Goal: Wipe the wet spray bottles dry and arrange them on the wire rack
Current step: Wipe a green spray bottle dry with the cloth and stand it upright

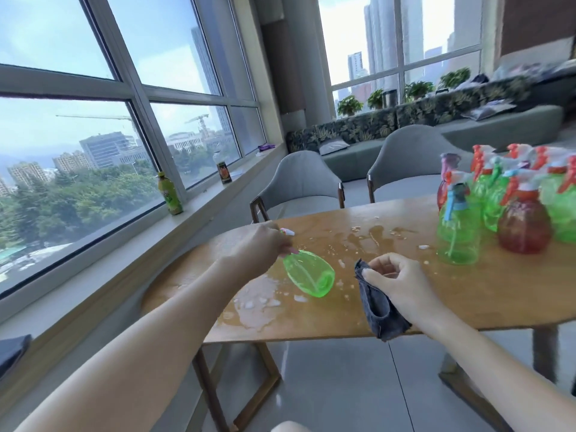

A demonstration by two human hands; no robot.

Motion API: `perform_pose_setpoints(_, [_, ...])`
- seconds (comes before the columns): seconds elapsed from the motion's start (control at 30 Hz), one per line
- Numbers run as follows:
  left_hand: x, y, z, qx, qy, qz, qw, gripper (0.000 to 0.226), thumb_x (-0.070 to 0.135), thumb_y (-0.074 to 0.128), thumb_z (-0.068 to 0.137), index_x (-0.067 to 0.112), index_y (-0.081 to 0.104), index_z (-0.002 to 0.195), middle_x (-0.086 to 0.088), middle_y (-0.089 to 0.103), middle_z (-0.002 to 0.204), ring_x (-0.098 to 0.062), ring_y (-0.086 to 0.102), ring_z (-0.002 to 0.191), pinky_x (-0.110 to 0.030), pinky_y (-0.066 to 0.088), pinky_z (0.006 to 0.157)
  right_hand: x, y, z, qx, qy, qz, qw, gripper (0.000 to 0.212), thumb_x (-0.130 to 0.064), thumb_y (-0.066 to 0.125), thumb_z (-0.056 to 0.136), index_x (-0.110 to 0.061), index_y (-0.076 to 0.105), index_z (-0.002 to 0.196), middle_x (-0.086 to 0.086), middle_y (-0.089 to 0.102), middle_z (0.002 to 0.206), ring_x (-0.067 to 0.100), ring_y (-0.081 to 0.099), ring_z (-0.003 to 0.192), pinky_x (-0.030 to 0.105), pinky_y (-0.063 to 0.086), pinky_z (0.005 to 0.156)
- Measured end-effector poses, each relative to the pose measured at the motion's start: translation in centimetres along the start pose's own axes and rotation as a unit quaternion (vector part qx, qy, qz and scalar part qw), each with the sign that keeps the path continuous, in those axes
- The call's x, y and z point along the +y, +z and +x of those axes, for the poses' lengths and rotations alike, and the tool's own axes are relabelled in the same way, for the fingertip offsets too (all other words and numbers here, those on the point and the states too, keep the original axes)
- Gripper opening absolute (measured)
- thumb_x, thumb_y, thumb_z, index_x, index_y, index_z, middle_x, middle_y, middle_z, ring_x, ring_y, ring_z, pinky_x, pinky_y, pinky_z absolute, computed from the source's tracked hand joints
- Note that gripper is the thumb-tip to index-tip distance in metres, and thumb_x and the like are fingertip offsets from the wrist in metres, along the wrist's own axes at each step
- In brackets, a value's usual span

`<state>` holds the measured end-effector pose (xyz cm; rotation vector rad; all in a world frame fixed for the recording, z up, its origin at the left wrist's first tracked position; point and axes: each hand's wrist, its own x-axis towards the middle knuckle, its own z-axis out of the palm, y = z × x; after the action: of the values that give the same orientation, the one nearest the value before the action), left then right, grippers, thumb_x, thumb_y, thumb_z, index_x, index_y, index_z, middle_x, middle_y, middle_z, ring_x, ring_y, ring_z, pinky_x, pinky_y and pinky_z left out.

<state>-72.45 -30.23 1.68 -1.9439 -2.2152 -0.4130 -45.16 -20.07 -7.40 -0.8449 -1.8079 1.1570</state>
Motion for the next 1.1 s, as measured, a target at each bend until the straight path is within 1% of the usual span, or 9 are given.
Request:
perform_pose_setpoints(0.07, [3.3, 0.3, 1.9, -0.037, 0.071, 0.060, 0.995, 0.023, 0.023, 0.067, 0.106, 0.006, 0.081, 0.099, -0.014, 0.061, 0.101, -0.028, 0.063, 0.090, -0.036, 0.051, 0.084, 0.4, -1.7, -0.4, 0.013, 0.007, -0.010, 1.000, 0.008, -0.024, 0.078, 0.089, -0.021, 0.071, 0.086, -0.004, 0.074, 0.084, 0.016, 0.069, 0.081, 0.032, 0.052, 0.070])
perform_pose_setpoints(0.17, [7.9, 0.3, 3.9, -0.086, 0.132, 0.139, 0.978, 0.029, 0.028, 0.060, 0.108, 0.010, 0.080, 0.118, -0.018, 0.062, 0.123, -0.035, 0.060, 0.116, -0.041, 0.050, 0.096, 1.0, -4.0, -0.6, 0.037, 0.014, -0.028, 0.999, 0.009, -0.025, 0.079, 0.088, -0.023, 0.071, 0.084, -0.006, 0.073, 0.083, 0.015, 0.069, 0.081, 0.031, 0.050, 0.070])
perform_pose_setpoints(0.33, [12.1, 1.0, 5.7, -0.096, 0.157, 0.185, 0.965, 0.034, 0.017, 0.061, 0.109, 0.015, 0.067, 0.143, -0.018, 0.052, 0.143, -0.034, 0.053, 0.131, -0.051, 0.052, 0.102, 1.8, -6.3, -1.1, 0.056, 0.025, -0.042, 0.997, 0.009, -0.025, 0.079, 0.088, -0.023, 0.071, 0.083, -0.006, 0.073, 0.084, 0.014, 0.068, 0.083, 0.028, 0.046, 0.064])
perform_pose_setpoints(0.47, [11.8, 1.3, 6.1, -0.089, 0.149, 0.176, 0.969, 0.047, 0.028, 0.064, 0.107, 0.021, 0.057, 0.153, -0.011, 0.054, 0.148, -0.031, 0.051, 0.136, -0.051, 0.051, 0.102, 2.0, -6.9, -1.5, 0.057, 0.029, -0.056, 0.996, 0.009, -0.026, 0.078, 0.089, -0.022, 0.071, 0.085, -0.006, 0.073, 0.086, 0.013, 0.068, 0.084, 0.025, 0.044, 0.064])
perform_pose_setpoints(0.63, [9.2, 1.6, 4.8, -0.012, 0.129, 0.096, 0.987, 0.073, 0.031, 0.076, 0.098, 0.030, 0.041, 0.163, -0.004, 0.044, 0.165, -0.029, 0.042, 0.148, -0.055, 0.052, 0.108, 1.5, -6.9, -1.8, 0.050, 0.028, -0.063, 0.996, 0.009, -0.027, 0.078, 0.090, -0.022, 0.071, 0.086, -0.005, 0.073, 0.087, 0.013, 0.068, 0.085, 0.026, 0.046, 0.065])
perform_pose_setpoints(0.73, [7.3, 2.8, 2.0, 0.076, 0.078, -0.002, 0.994, 0.085, 0.040, 0.081, 0.093, 0.036, 0.035, 0.165, -0.006, 0.035, 0.170, -0.030, 0.031, 0.156, -0.057, 0.041, 0.121, 1.3, -6.8, -1.9, 0.049, 0.026, -0.066, 0.996, 0.008, -0.027, 0.077, 0.090, -0.022, 0.071, 0.087, -0.005, 0.073, 0.087, 0.014, 0.068, 0.085, 0.027, 0.047, 0.066])
perform_pose_setpoints(0.8, [6.1, 4.7, -0.6, 0.133, 0.042, -0.105, 0.985, 0.093, 0.040, 0.088, 0.088, 0.041, 0.033, 0.163, -0.005, 0.033, 0.169, -0.030, 0.030, 0.157, -0.057, 0.035, 0.124, 1.2, -6.8, -1.9, 0.055, 0.019, -0.066, 0.996, 0.008, -0.025, 0.077, 0.090, -0.021, 0.071, 0.087, -0.005, 0.073, 0.087, 0.013, 0.068, 0.084, 0.025, 0.045, 0.065])
perform_pose_setpoints(0.97, [5.0, 10.7, -3.7, 0.097, -0.016, -0.249, 0.964, 0.108, 0.054, 0.092, 0.073, 0.072, 0.017, 0.148, -0.003, 0.023, 0.168, -0.027, 0.020, 0.160, -0.052, 0.031, 0.125, 1.9, -6.0, -1.2, 0.068, 0.007, -0.034, 0.997, 0.007, -0.025, 0.079, 0.089, -0.023, 0.073, 0.086, -0.006, 0.075, 0.087, 0.011, 0.069, 0.086, 0.026, 0.051, 0.071])
perform_pose_setpoints(1.1, [5.7, 13.4, -2.0, 0.074, -0.016, -0.290, 0.954, 0.108, 0.044, 0.096, 0.074, 0.077, 0.015, 0.137, 0.000, 0.020, 0.166, -0.021, 0.026, 0.155, -0.040, 0.028, 0.124, 2.7, -4.7, -0.1, 0.063, 0.004, 0.034, 0.997, 0.006, -0.022, 0.082, 0.088, -0.025, 0.077, 0.088, -0.010, 0.077, 0.084, 0.005, 0.072, 0.085, 0.024, 0.052, 0.075])
